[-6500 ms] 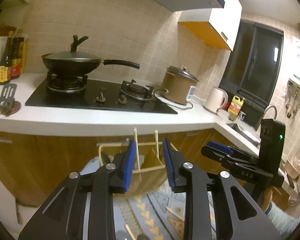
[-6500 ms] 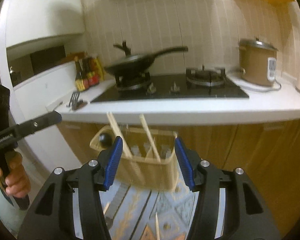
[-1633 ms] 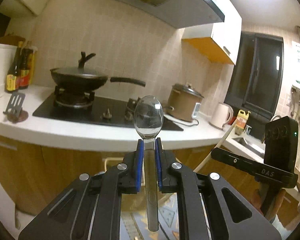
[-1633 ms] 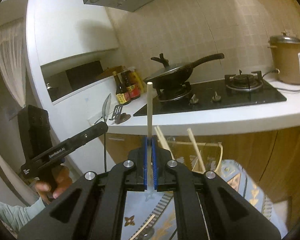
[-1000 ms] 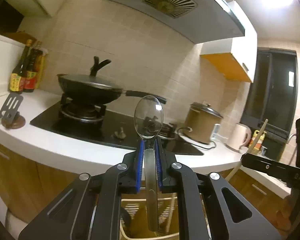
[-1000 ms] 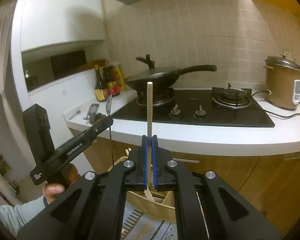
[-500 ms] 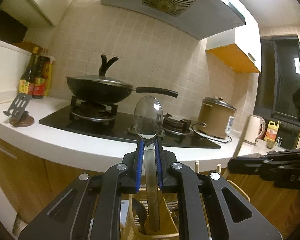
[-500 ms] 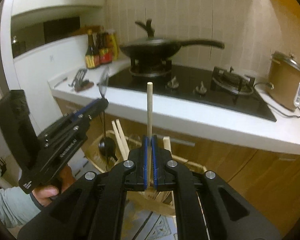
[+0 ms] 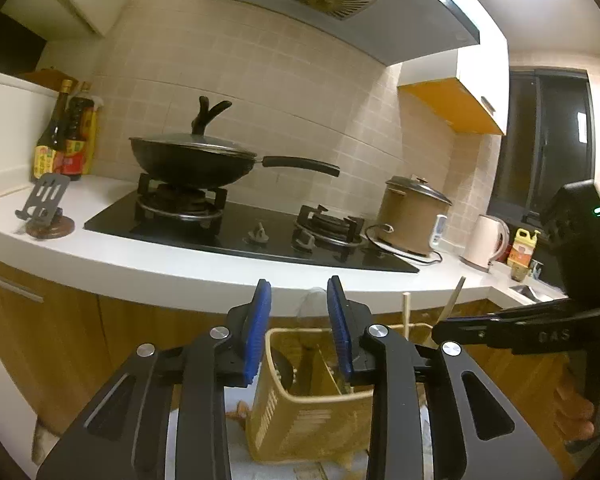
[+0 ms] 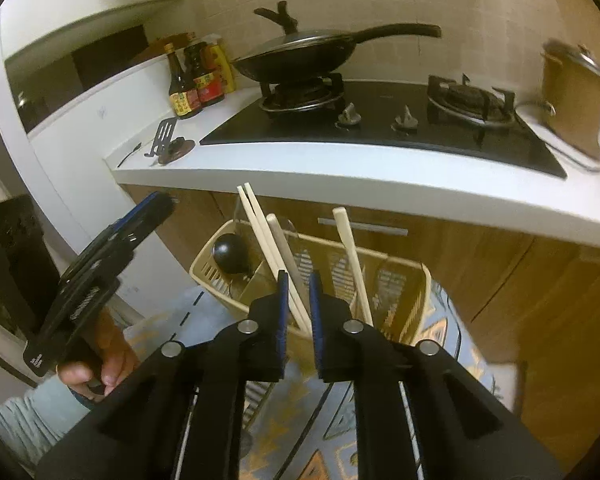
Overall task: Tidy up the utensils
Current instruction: 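Open the left tool into the basket while the right tool releases its chopstick, then grasp a wooden chopstick with the left tool while the right tool grasps a clear spoon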
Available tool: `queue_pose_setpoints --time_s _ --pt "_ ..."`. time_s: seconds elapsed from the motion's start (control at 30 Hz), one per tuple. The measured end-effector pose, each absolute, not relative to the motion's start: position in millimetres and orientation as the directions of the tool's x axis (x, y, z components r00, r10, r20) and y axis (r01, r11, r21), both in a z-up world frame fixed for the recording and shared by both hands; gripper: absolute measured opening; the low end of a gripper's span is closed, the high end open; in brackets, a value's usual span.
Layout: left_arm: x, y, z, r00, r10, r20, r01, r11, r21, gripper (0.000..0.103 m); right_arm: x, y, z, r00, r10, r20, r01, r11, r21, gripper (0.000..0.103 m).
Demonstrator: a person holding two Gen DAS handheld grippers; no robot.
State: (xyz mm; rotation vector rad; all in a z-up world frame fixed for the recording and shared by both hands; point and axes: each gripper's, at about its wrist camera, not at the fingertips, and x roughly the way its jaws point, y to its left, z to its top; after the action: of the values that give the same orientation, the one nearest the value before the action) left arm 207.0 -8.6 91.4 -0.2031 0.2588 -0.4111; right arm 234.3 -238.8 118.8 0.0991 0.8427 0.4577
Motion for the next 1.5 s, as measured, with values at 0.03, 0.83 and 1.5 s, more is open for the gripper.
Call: queue_pose_setpoints --time_s 0.03,0.83,1.5 --pt "202 -6 93 0.884 -0.418 -0.208 0.366 0.897 -0.246 0.029 232 -241 119 0.573 0.432 -0.697 -0.346 0.898 0.272 0.010" --pt "154 24 39 0.562 -0.518 -0.645 0.366 0.855 -0.368 0.044 88 -206 18 0.370 0.416 -0.831 -0.177 0.909 0.377 0.042" --pt "174 -43 -52 0.426 -0.468 -0.774 0.366 0.872 -0.325 0.033 23 -146 -33 0.523 0.192 -0.830 -0.105 0.981 0.160 0.035"
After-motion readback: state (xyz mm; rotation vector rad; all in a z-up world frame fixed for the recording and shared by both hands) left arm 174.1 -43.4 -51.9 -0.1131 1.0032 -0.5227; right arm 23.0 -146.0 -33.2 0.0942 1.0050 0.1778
